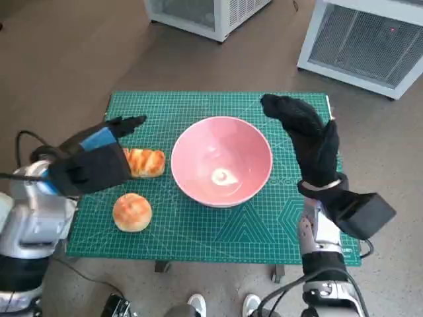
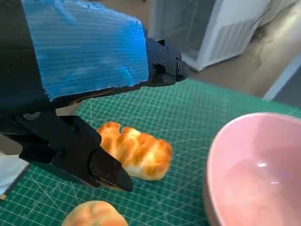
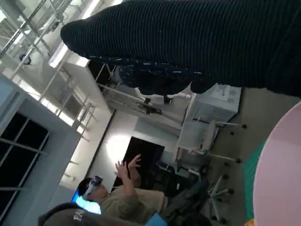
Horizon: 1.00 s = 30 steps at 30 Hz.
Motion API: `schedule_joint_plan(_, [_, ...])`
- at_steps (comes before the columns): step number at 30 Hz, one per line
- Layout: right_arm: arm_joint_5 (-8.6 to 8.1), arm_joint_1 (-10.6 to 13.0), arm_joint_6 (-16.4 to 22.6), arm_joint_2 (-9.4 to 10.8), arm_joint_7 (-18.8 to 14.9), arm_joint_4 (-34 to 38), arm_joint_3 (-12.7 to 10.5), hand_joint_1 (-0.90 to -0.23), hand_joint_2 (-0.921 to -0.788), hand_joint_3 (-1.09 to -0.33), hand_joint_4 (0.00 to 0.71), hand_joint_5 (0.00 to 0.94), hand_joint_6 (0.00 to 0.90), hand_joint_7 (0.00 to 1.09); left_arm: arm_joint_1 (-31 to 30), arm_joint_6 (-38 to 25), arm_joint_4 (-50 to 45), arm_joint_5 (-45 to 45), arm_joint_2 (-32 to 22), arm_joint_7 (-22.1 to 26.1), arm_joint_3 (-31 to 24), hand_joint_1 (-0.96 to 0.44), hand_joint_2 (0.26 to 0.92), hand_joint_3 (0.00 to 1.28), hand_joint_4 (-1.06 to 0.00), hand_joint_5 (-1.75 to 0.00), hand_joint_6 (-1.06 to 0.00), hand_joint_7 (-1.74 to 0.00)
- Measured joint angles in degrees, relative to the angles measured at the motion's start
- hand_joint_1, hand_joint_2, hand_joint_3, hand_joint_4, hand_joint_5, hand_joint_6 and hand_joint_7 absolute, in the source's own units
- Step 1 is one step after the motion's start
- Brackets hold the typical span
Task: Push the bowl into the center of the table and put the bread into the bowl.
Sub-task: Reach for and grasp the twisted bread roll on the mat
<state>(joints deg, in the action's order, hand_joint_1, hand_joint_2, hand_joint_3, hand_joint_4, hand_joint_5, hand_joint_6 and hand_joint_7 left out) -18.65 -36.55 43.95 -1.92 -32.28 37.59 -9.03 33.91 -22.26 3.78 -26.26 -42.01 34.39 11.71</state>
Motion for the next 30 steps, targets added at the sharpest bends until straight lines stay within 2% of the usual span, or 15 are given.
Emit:
schedule_joint_plan(8, [-0.63,-0.01,0.03,0.09,0.00,0.45,-0.01,-0.780,-0.921,-0.775,0.250,0.001,0.062,0.56,4.17,0.39,9.80,-4.18,2.84,-1.48,5.17,0.08,0.744,0.01,-0.17,-0.01,-0.27,-0.01])
schedule_joint_plan(14, [-0.67,0.02,0.03,0.41,0.18,0.38,0.02,-0.775,-0.921,-0.776,0.249,0.000,0.060,0.56,7.91,0.73,19.32,-7.69,5.49,-3.01,8.78,0.07,0.758,0.02,-0.20,-0.02,-0.32,-0.02])
schedule_joint_plan(16, [-0.65,0.05,0.04,0.42,0.23,0.35,0.02,-0.775,-0.921,-0.777,0.249,0.000,0.059,0.56,8.96,0.79,21.97,-8.36,6.30,-3.47,9.64,0.08,0.764,0.02,-0.22,-0.02,-0.36,-0.03])
schedule_joint_plan(18, [-0.66,0.07,0.03,0.44,0.33,0.30,0.03,-0.775,-0.921,-0.777,0.249,0.000,0.059,0.56,9.95,1.17,24.68,-9.16,7.08,-4.01,10.52,0.09,0.768,0.02,-0.30,-0.04,-0.41,-0.03])
schedule_joint_plan(19, [-0.65,0.09,0.03,0.45,0.36,0.26,0.03,-0.774,-0.921,-0.777,0.248,0.000,0.059,0.57,10.32,1.33,25.78,-9.38,7.40,-4.31,10.85,0.10,0.771,0.02,-0.37,-0.35,-0.46,-0.02])
schedule_joint_plan(20, [-0.65,0.12,0.03,0.45,0.40,0.21,0.03,-0.774,-0.921,-0.777,0.248,0.000,0.058,0.57,10.78,1.67,27.25,-9.72,7.78,-4.73,11.25,0.10,0.773,0.02,-0.38,-0.50,-0.48,-0.02])
schedule_joint_plan(21, [-0.65,0.18,0.03,0.45,0.44,0.14,0.03,-0.774,-0.921,-0.778,0.248,0.000,0.058,0.57,11.25,2.13,28.78,-9.99,8.19,-5.21,11.71,0.20,0.748,0.18,-0.49,-0.78,-0.52,-0.02])
schedule_joint_plan(22, [-0.65,0.20,0.03,0.46,0.48,0.11,0.03,-0.774,-0.921,-0.778,0.247,0.000,0.058,0.57,11.55,2.42,29.83,-10.16,8.46,-5.62,12.10,0.27,0.710,0.31,-0.57,-0.97,-0.55,-0.02])
schedule_joint_plan(23, [-0.65,0.25,0.03,0.47,0.50,0.08,0.03,-0.774,-0.921,-0.778,0.247,0.000,0.058,0.57,11.87,2.89,31.06,-10.35,8.77,-5.97,12.51,0.30,0.670,0.41,-0.60,-1.05,-0.58,-0.02])
schedule_joint_plan(24, [-0.65,0.26,0.03,0.48,0.52,0.08,0.04,-0.774,-0.921,-0.778,0.247,0.000,0.057,0.57,12.04,3.34,31.96,-10.55,8.98,-6.32,12.82,0.35,0.599,0.59,-0.63,-1.20,-0.61,-0.02])
schedule_joint_plan(26, [-0.65,0.33,0.03,0.51,0.55,0.07,0.04,-0.773,-0.921,-0.778,0.247,0.000,0.057,0.57,12.51,4.50,34.06,-11.21,9.40,-7.28,13.52,0.37,0.629,0.56,-0.66,-1.24,-0.67,-0.04])
schedule_joint_plan(27, [-0.65,0.38,0.03,0.51,0.57,0.05,0.05,-0.773,-0.921,-0.778,0.247,0.000,0.056,0.57,12.74,5.11,35.00,-11.37,9.55,-7.56,13.80,0.37,0.717,0.42,-0.67,-1.24,-0.72,-0.06])
schedule_joint_plan(30, [-0.67,0.57,-0.06,0.53,0.63,-0.06,0.04,-0.772,-0.921,-0.779,0.246,0.000,0.056,0.57,13.31,6.78,37.33,-11.84,9.95,-8.56,14.57,0.37,0.852,0.19,-0.68,-1.24,-0.80,-0.12])
